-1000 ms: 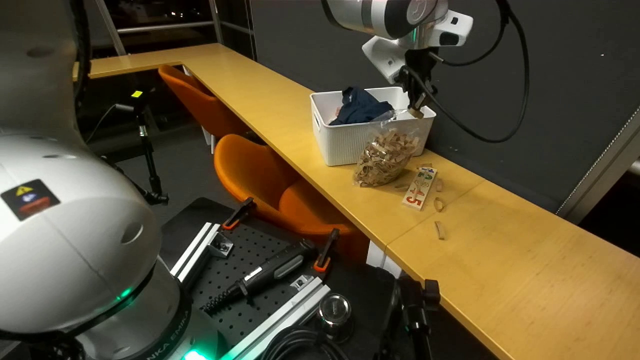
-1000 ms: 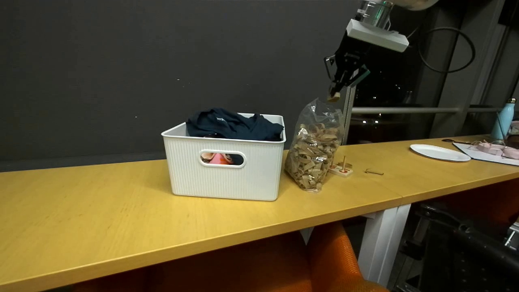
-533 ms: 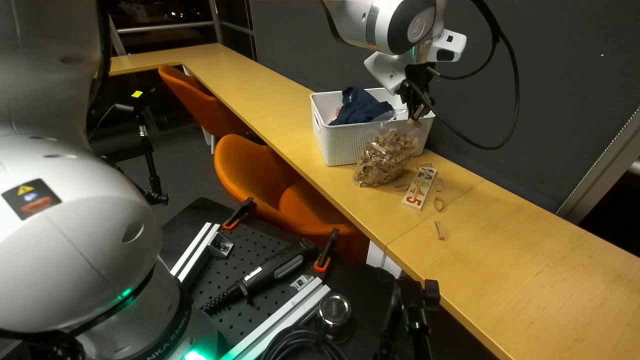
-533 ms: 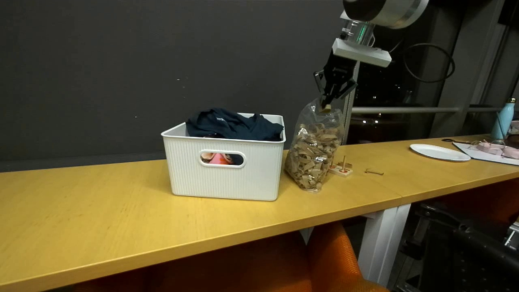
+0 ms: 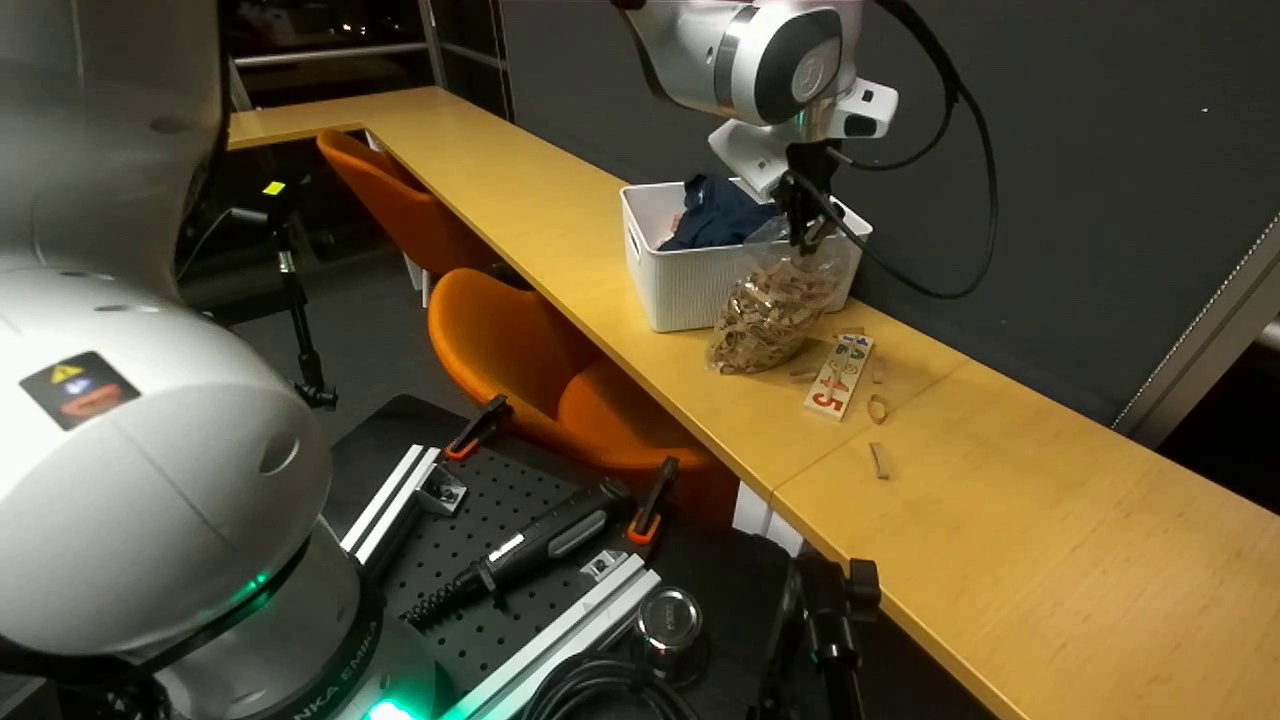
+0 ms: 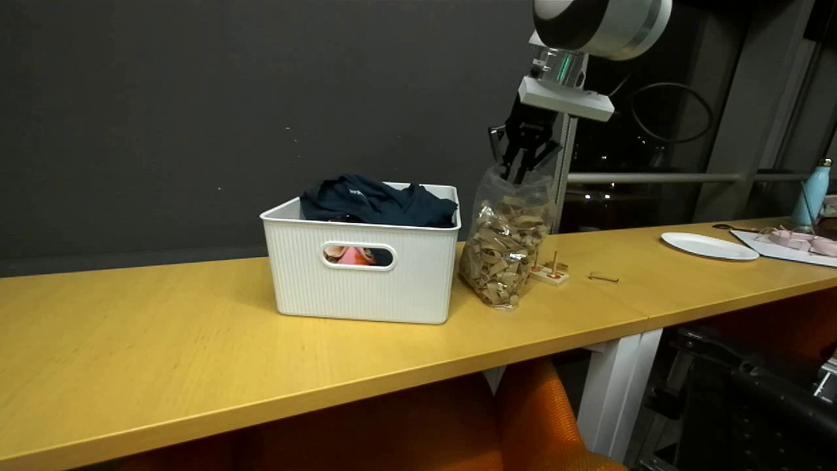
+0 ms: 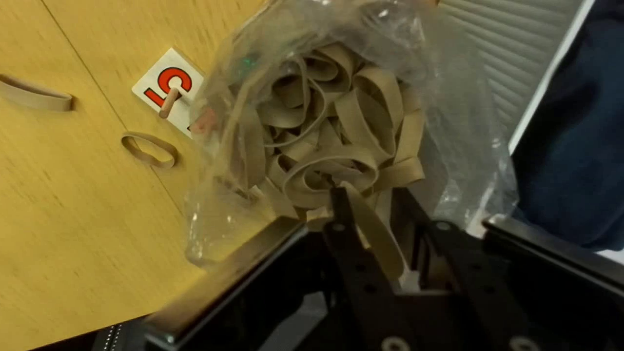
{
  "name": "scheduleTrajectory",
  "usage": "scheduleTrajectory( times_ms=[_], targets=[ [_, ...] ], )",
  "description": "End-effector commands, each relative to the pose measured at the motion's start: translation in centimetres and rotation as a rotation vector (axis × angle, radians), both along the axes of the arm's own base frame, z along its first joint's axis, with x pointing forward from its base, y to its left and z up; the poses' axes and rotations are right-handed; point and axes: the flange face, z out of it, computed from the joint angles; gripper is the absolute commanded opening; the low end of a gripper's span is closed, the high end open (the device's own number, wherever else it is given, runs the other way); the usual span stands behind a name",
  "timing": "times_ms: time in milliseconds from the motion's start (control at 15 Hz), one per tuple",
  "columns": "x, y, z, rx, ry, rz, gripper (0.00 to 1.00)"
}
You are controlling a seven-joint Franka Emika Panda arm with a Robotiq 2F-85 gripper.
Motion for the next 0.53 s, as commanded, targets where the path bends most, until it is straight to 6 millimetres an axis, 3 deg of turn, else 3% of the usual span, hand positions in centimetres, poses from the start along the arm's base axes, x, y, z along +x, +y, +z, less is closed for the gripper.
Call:
scheduleTrajectory(
  times_ms=[0, 333, 467],
  targets=[
    [-0.1, 0.8, 0.0, 0.007, 0.008, 0.01, 0.6],
    [-3.3, 1.5, 1.8, -0.004, -0.027, 0.007, 0.96],
    [-5.7, 2.1, 2.5, -0.017, -0.062, 0.017, 1.0]
  ],
)
